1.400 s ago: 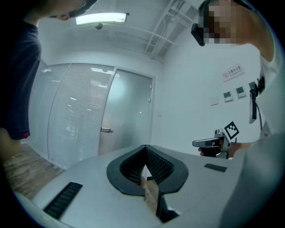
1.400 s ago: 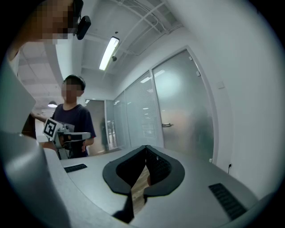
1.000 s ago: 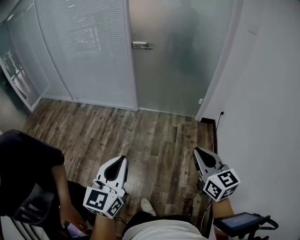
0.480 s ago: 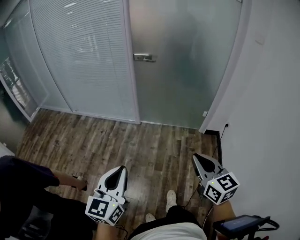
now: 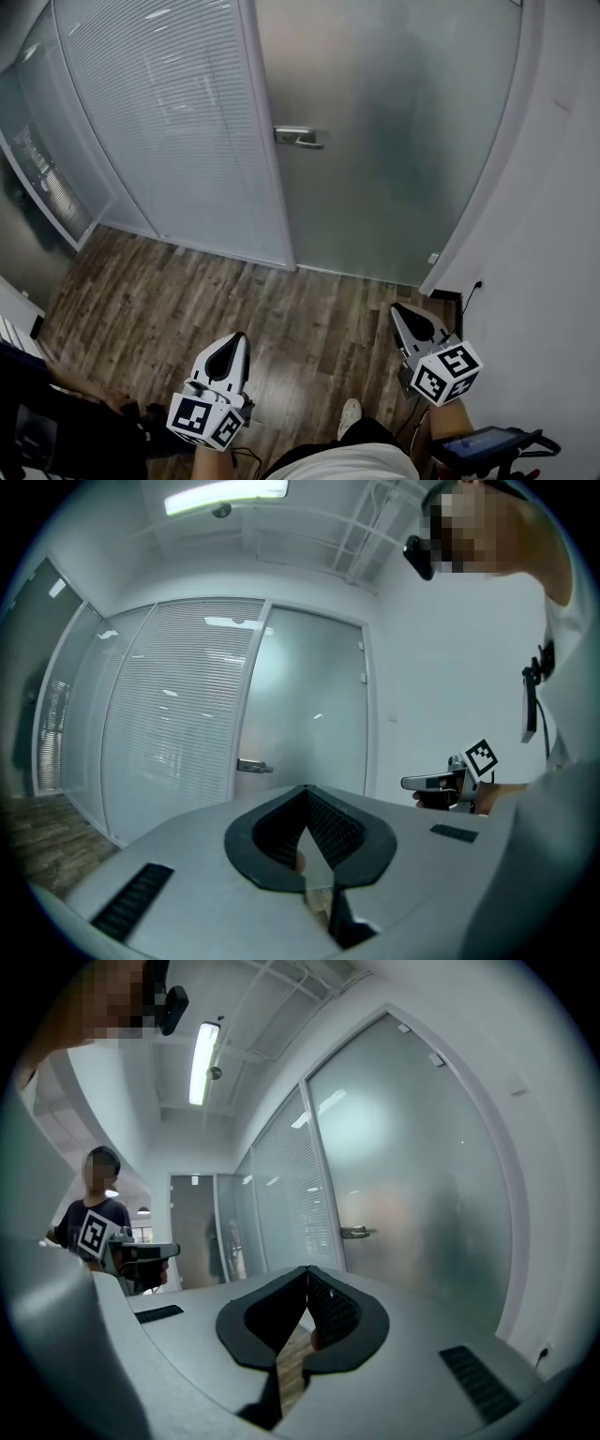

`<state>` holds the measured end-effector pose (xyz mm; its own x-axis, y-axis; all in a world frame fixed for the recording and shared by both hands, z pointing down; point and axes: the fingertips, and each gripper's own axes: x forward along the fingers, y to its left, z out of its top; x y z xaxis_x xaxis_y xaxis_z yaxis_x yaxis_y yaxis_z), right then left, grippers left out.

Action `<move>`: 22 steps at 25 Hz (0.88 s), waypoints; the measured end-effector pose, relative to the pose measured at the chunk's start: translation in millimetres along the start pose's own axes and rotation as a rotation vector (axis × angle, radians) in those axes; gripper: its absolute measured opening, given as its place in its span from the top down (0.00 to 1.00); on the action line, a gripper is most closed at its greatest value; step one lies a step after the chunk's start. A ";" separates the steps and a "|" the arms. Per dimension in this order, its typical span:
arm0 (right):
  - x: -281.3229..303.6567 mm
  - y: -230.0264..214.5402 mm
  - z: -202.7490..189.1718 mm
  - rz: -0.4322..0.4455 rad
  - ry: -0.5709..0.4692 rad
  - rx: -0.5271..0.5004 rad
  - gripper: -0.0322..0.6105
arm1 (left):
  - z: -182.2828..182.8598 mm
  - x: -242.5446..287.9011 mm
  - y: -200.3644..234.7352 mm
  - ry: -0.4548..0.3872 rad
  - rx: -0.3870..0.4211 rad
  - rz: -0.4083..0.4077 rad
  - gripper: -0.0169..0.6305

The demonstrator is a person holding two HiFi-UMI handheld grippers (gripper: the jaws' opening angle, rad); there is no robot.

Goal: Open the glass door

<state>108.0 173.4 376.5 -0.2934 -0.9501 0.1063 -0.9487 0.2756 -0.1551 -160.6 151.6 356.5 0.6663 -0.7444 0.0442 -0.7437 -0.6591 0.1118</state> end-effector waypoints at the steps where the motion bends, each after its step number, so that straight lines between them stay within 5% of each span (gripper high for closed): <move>1: 8.8 -13.9 4.2 0.009 0.002 -0.001 0.95 | 3.3 14.9 0.2 -0.001 0.003 0.011 0.98; 7: 52.2 -77.2 25.2 0.047 0.005 0.003 0.95 | 10.8 89.2 -8.0 0.008 0.011 0.031 0.98; 22: 139.9 -141.8 35.9 0.068 0.031 -0.015 0.95 | 13.6 213.6 28.0 0.005 -0.002 0.000 0.98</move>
<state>205.7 -3.8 378.1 -0.3604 -0.9241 0.1269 -0.9280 0.3415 -0.1488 -39.8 -27.3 355.6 0.6663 -0.7441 0.0488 -0.7438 -0.6586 0.1138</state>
